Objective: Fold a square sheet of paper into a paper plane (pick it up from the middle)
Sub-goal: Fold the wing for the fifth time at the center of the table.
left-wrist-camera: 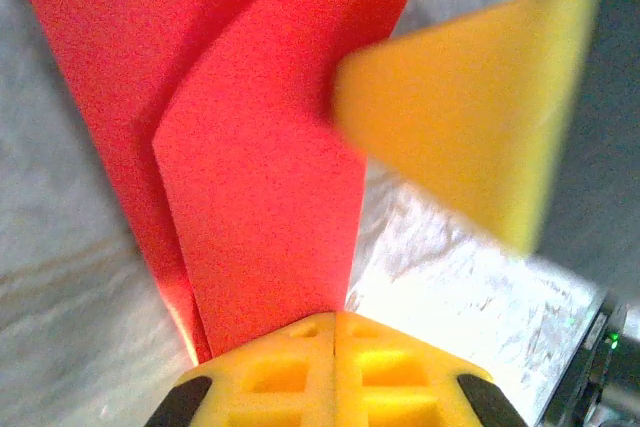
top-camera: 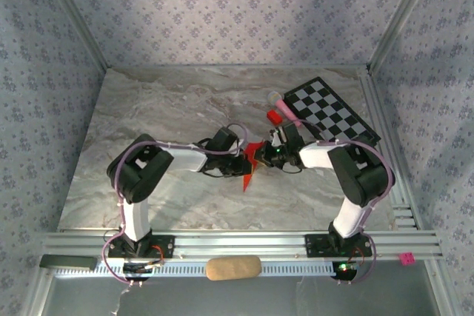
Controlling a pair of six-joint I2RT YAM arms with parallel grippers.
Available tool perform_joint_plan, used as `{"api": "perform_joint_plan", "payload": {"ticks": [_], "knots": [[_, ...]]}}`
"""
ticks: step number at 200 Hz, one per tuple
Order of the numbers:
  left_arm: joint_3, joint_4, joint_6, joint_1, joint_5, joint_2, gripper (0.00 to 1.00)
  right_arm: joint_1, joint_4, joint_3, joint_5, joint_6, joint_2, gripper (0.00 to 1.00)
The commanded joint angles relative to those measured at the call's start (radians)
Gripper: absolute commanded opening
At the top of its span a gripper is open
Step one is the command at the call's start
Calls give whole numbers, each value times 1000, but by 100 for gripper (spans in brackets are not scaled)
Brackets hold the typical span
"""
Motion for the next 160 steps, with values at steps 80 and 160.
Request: {"api": "perform_joint_plan", "payload": {"ticks": [80,160], "knots": [[-134,-217,201,46,25,-3,0,72,-71,6,17,-108,-109,11],[-149,-212,190,52,17,-16,0,89,-29,28,74,-101,37,9]]}}
